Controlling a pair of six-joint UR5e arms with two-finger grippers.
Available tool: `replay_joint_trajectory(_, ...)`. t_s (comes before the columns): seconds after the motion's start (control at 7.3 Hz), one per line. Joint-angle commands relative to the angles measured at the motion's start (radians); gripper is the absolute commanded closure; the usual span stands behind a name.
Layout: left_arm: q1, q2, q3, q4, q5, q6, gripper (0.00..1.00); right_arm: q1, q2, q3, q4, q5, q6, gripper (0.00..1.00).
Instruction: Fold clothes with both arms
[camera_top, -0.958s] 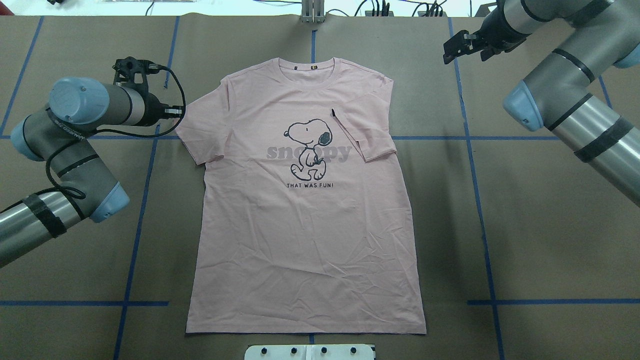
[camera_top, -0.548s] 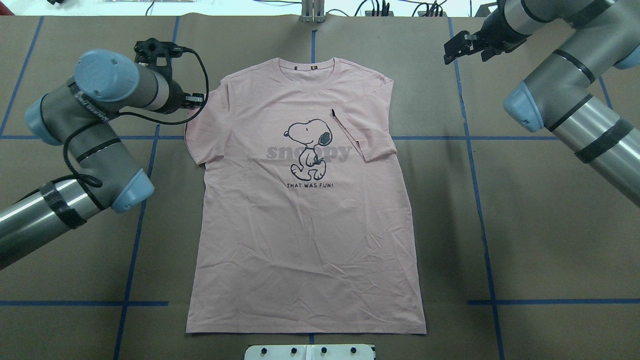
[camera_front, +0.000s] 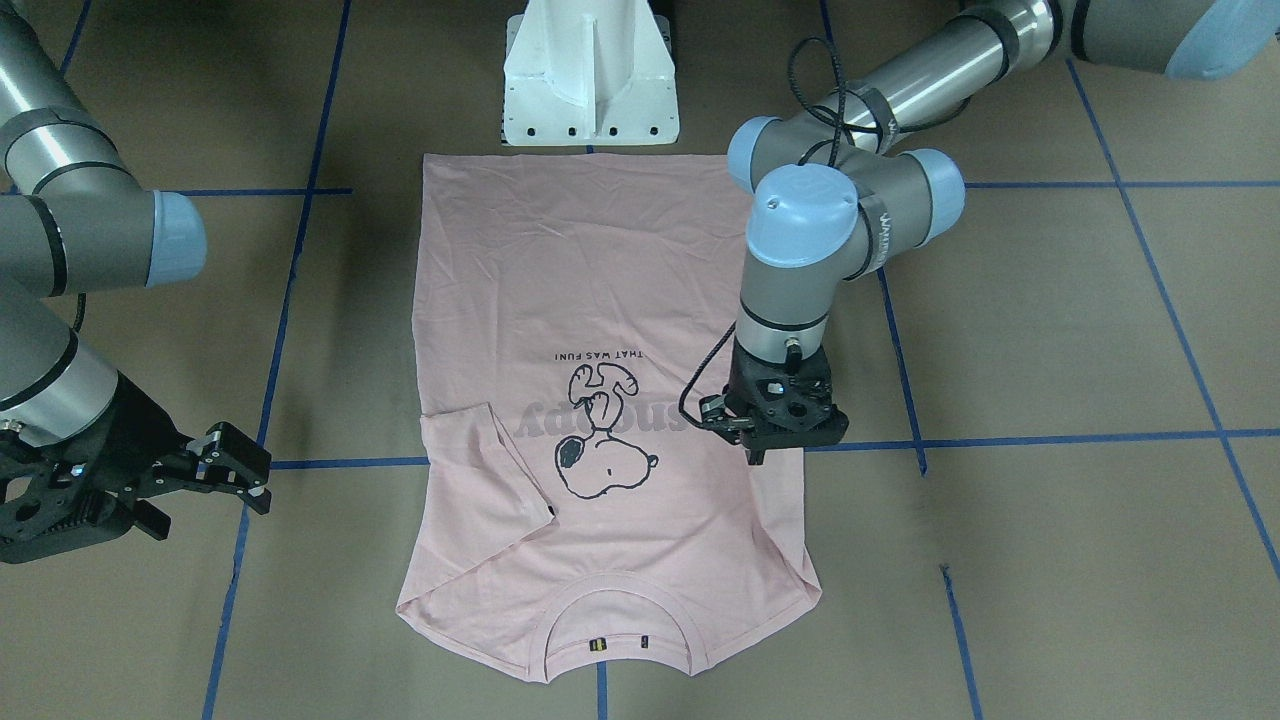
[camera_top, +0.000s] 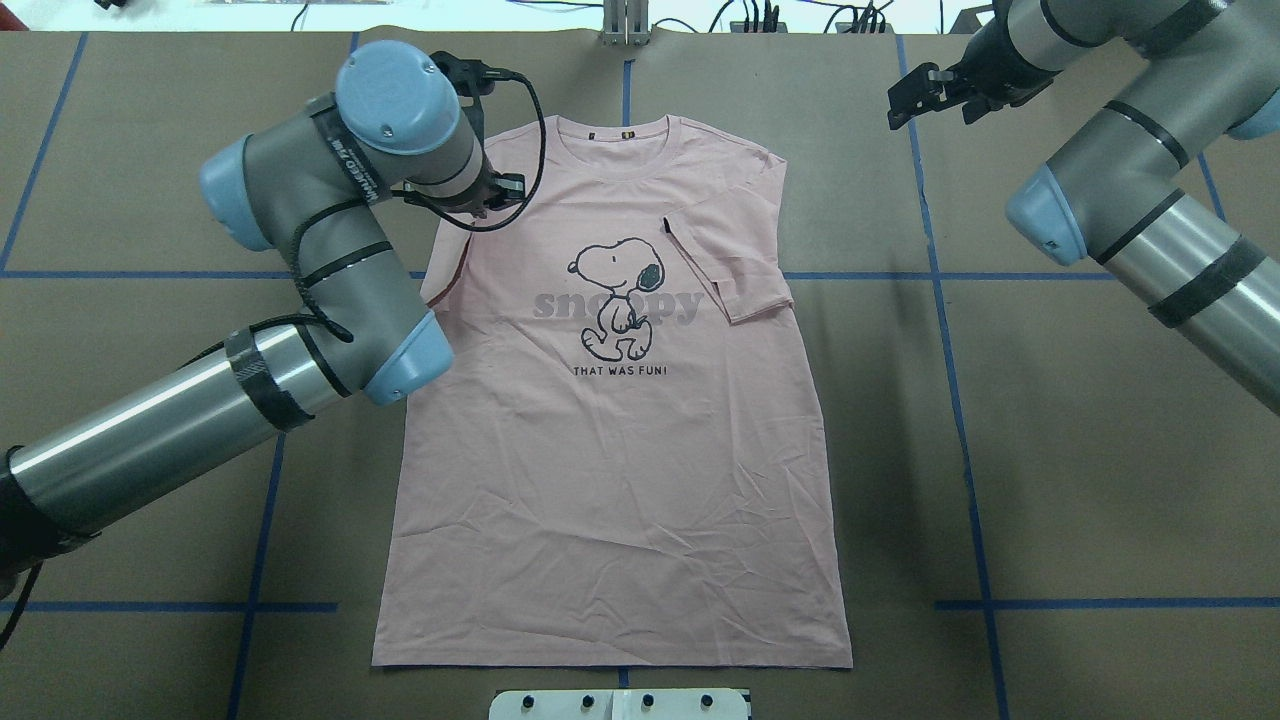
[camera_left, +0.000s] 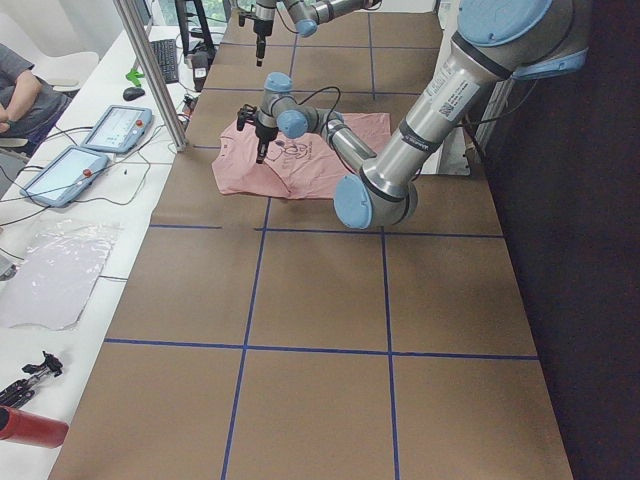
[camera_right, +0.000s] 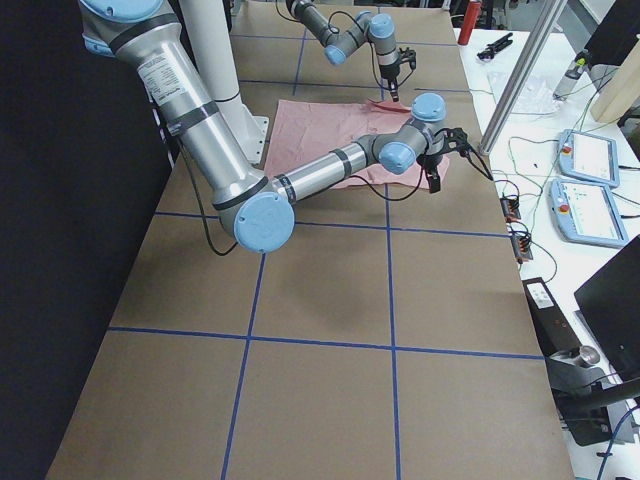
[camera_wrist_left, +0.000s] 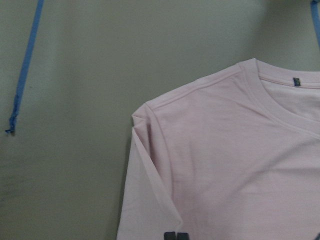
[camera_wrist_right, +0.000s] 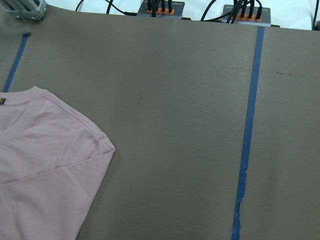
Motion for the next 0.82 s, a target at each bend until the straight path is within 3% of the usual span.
replay_joint_trajectory(0.0,0.019,-0.077,0.082,0.009,0.003,-0.024,0.81,-0.003,0.000,0.001,0.000,-0.005,0.000,0.00)
replay_joint_trajectory(0.14,0.027,-0.064,0.072,-0.006,0.003,-0.020,0.01,-0.004,0.000,0.001,0.000,-0.005,0.003,0.00)
replay_joint_trajectory(0.41,0.027,-0.032,-0.017,-0.009,-0.007,-0.002,0.00,-0.021,0.002,0.024,-0.002,-0.006,0.037,0.00)
replay_joint_trajectory(0.68,0.024,0.149,-0.312,-0.003,-0.077,0.057,0.00,-0.148,-0.029,0.135,-0.014,-0.105,0.231,0.00)
